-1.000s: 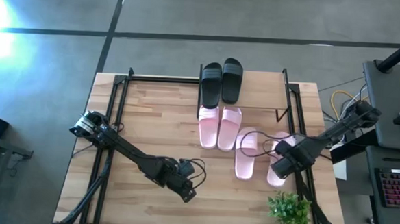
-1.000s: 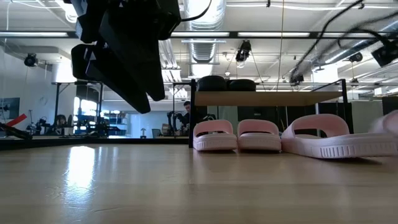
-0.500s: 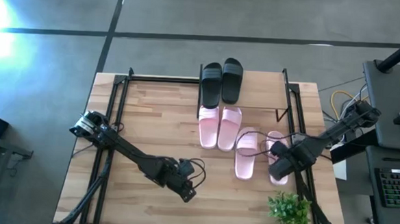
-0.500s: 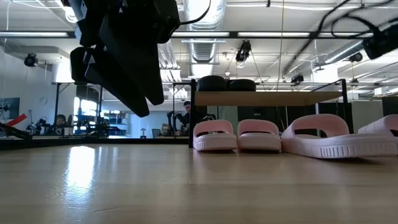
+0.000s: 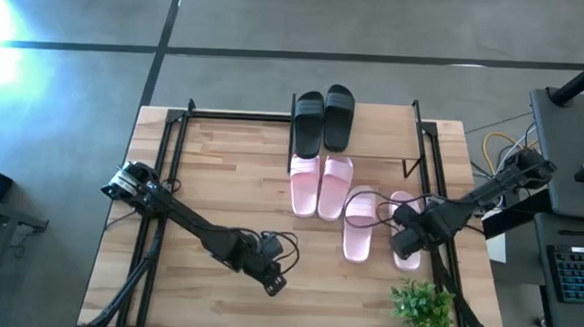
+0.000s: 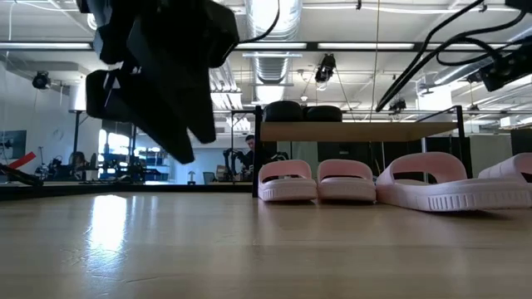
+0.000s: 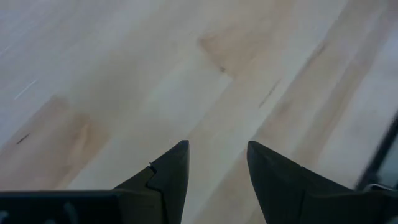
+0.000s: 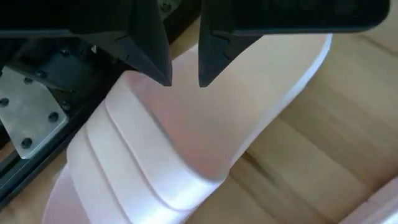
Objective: Pick and place slides into the shelf
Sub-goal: Put the pink slide under the shelf
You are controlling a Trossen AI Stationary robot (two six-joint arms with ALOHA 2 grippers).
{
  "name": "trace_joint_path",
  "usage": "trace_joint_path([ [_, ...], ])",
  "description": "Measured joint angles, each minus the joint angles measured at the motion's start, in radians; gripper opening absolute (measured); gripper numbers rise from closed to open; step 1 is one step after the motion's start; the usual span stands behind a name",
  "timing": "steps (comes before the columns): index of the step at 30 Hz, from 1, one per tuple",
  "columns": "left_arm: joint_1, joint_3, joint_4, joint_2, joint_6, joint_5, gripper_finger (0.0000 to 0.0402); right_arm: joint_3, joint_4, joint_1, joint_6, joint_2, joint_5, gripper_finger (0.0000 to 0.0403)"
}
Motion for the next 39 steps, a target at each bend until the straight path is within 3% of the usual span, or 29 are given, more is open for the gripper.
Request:
trace_joint_path([
  [10,0.000,-0.023,-0.001,-0.002,-0.025,-0.011,0.0148,0.001,0.023,-0.084,0.005,0.108,0.071,0.0058],
  [19,0.001,-0.023,-0.001,-0.002,-0.025,-0.030,0.0148,0.004,0.019,-0.243,-0.061,0.245,0.180,0.0058],
  [29,0.001,-0.023,-0.004,-0.002,-0.025,-0.029,0.0148,0.147,0.090,-0.290,-0.241,0.268,0.336,0.0058],
  [34,0.003,-0.023,-0.019,-0.002,-0.025,-0.029,0.0148,0.197,-0.021,-0.290,-0.174,0.275,0.333,0.0058],
  [39,0.003,-0.023,-0.018,-0.015,-0.026,-0.023,0.0148,0.201,-0.167,-0.292,-0.134,0.266,0.203,0.0058],
])
